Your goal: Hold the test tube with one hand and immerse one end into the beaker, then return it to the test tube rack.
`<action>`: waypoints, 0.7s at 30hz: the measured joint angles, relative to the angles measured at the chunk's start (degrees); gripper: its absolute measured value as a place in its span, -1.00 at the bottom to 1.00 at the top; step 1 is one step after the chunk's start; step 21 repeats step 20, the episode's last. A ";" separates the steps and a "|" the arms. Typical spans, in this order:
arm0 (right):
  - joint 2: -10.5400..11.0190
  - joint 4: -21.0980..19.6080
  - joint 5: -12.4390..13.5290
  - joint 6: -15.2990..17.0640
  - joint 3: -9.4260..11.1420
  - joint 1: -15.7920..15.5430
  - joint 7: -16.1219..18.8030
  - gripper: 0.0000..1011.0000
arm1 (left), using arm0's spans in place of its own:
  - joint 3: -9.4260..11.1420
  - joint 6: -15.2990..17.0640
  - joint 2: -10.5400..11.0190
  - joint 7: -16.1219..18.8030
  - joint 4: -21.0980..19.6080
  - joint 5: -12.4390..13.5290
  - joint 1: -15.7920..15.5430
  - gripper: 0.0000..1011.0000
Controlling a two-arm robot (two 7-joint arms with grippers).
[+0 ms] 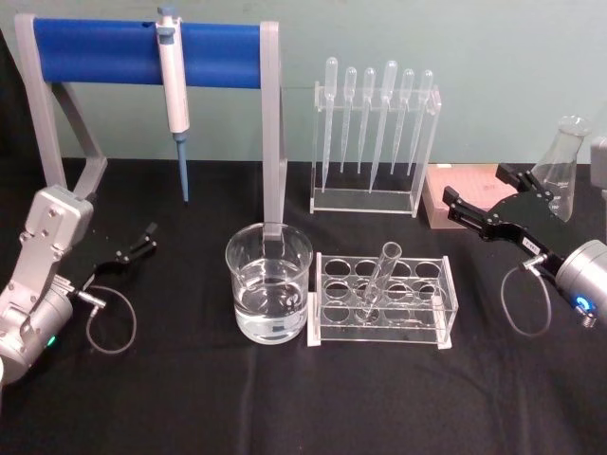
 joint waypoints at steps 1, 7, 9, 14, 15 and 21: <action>0.00 -0.01 -0.01 0.00 0.00 0.00 -0.01 0.98 | 0.00 0.00 0.00 0.00 0.00 0.00 0.00 0.98; 0.03 -0.04 -0.05 0.00 -0.03 -0.03 -0.15 0.98 | 0.00 0.00 0.00 0.00 0.00 0.00 0.00 0.98; 0.04 -0.06 -0.06 0.00 -0.03 -0.03 -0.17 0.98 | 0.00 0.00 0.00 0.00 0.00 0.00 0.00 0.98; 0.07 -0.09 -0.06 0.00 -0.03 -0.03 -0.20 0.98 | 0.00 0.00 0.00 0.00 0.00 0.00 0.00 0.98; 0.07 -0.10 -0.06 0.00 -0.03 -0.03 -0.21 0.98 | 0.00 0.00 0.00 0.00 0.00 0.00 0.00 0.98; 0.08 -0.11 -0.06 0.00 -0.03 -0.03 -0.23 0.98 | 0.00 0.00 0.00 0.00 0.00 0.00 0.00 0.98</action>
